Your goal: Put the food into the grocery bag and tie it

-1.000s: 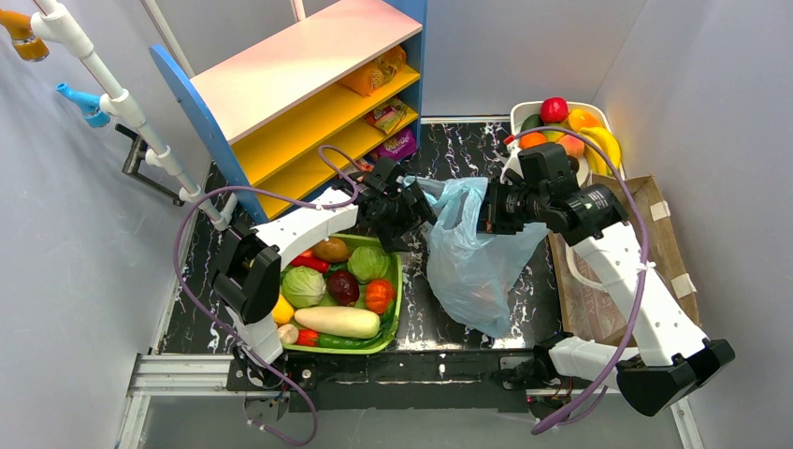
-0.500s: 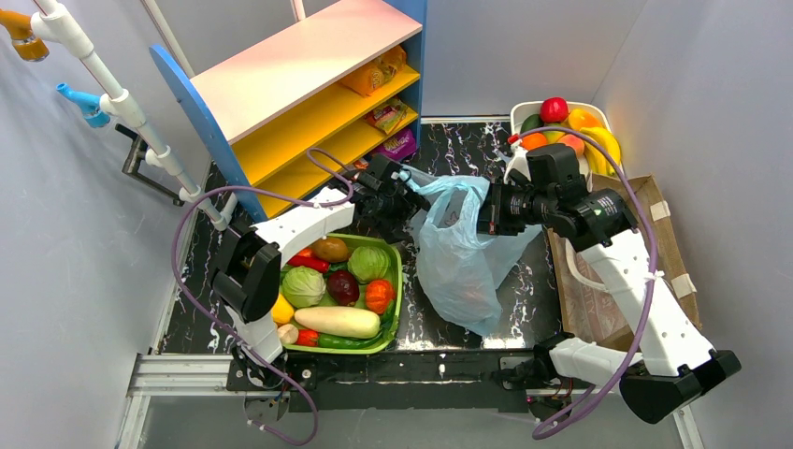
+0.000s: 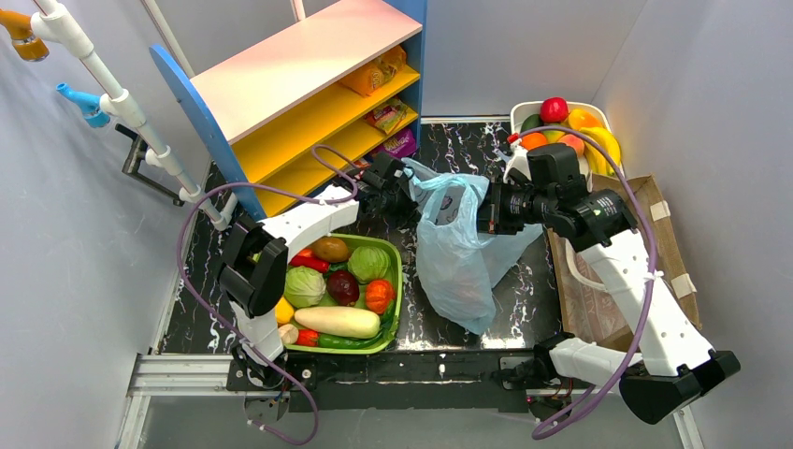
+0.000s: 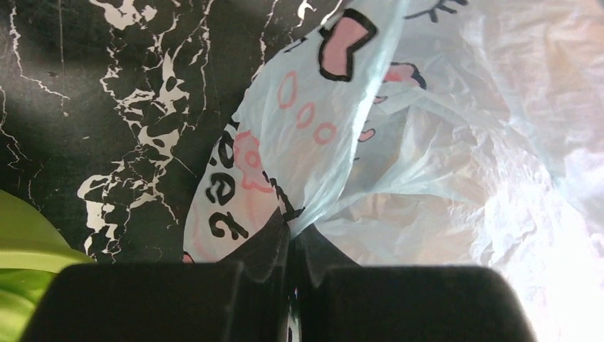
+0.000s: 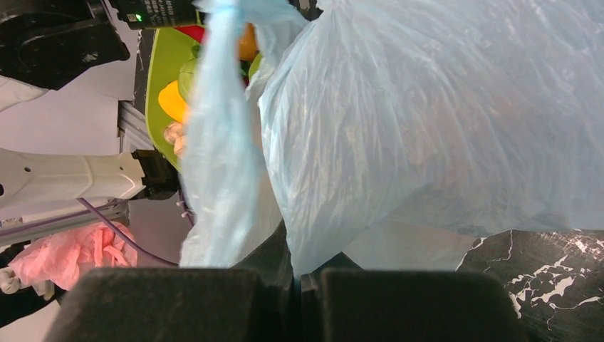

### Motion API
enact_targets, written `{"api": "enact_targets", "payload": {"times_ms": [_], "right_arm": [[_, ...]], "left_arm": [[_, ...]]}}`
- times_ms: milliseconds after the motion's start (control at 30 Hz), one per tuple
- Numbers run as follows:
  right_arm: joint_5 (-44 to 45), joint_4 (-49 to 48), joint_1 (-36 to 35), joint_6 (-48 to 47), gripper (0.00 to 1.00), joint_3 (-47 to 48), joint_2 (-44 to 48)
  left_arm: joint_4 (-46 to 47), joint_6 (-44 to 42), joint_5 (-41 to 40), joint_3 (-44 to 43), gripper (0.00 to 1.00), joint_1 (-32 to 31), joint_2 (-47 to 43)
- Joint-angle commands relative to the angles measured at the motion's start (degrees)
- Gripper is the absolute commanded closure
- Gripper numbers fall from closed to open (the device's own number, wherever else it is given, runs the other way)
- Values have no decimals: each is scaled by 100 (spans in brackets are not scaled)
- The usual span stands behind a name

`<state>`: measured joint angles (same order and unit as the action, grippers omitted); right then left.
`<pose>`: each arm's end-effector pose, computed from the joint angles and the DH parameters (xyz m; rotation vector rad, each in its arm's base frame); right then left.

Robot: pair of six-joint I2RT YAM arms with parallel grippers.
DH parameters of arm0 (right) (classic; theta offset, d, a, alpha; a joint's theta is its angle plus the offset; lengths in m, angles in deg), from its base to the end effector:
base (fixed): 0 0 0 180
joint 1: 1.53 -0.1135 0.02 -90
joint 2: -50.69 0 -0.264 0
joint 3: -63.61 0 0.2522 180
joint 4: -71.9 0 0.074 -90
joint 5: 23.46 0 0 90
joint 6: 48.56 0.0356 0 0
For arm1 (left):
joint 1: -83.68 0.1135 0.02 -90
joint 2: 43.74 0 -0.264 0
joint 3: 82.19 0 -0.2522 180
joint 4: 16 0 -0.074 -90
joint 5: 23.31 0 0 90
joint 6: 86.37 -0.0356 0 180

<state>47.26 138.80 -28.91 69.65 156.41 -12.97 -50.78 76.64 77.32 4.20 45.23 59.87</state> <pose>0.1795 0.1062 0.4070 -0.1775 2.3350 0.8842 0.3153 -0.2588 0.2495 -0.6887 2.5593 -1.0502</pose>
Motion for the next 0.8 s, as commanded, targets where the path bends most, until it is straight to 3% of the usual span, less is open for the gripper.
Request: {"api": "enact_targets", "payload": {"times_ms": [0,367,700,767], "right_arm": [[7,-284,35,-112,99,-56,151],[294,-403,48,-319,99,-105,92],[165,-742,48,-396,99,-486,-164],[259,-701,48,-452,90,-466,-218]], "left_arm": [[-314,-532,134,-465,100,-4,-363],[-909,-2435,209,-1126,100,-175,-1096],[-1161,-3660,156,-887,100,-319,-1887],[-1287,-3711,147,-898,100,-342,-1883]]}}
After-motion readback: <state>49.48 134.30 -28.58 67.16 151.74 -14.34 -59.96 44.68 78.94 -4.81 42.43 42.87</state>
